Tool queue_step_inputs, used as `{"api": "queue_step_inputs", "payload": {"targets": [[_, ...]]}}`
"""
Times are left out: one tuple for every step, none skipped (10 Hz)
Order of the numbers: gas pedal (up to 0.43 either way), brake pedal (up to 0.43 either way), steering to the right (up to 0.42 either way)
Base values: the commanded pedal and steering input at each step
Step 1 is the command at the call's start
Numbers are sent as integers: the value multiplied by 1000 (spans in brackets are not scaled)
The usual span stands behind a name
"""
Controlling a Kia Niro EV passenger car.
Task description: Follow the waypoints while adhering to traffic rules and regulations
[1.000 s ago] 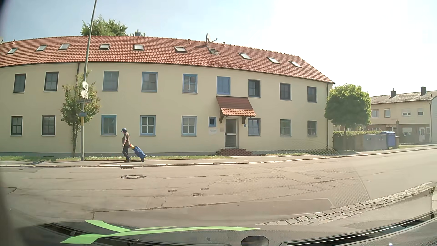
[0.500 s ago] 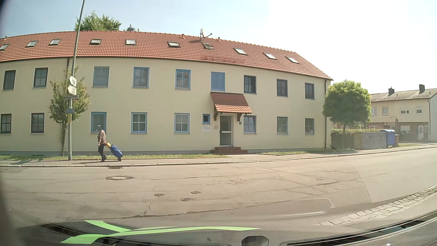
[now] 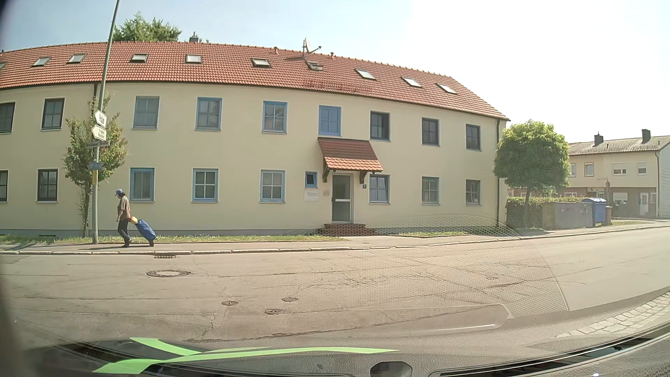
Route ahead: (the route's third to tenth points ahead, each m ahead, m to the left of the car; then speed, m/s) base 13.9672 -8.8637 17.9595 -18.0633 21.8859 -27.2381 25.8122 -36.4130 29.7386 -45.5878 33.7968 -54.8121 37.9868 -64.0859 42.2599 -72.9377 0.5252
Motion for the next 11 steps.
{"api": "queue_step_inputs", "payload": {"targets": [[0, 232, 93], [0, 232, 93], [0, 232, 93], [0, 232, 93], [0, 232, 93], [0, 232, 93], [0, 207, 92], [0, 207, 90], [0, 207, 91], [0, 213, 90], [0, 207, 91]]}}
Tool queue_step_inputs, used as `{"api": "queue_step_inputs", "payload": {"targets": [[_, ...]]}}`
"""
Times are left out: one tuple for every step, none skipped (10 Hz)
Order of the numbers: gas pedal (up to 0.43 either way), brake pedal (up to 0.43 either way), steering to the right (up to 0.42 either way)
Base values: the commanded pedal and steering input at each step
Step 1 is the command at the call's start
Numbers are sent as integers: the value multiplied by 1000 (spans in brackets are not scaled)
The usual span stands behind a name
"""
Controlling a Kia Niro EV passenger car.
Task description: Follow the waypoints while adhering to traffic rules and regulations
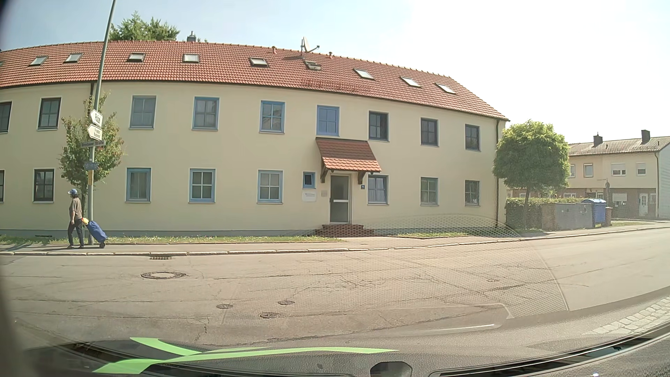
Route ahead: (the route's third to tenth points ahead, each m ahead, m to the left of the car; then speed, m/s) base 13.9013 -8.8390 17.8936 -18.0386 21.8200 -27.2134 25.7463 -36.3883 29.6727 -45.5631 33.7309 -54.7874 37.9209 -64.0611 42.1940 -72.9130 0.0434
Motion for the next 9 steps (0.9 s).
{"api": "queue_step_inputs", "payload": {"targets": [[0, 207, 90], [0, 207, 90], [0, 207, 90], [0, 207, 91], [0, 207, 91], [0, 207, 91], [0, 207, 90], [0, 207, 90], [0, 207, 90]]}}
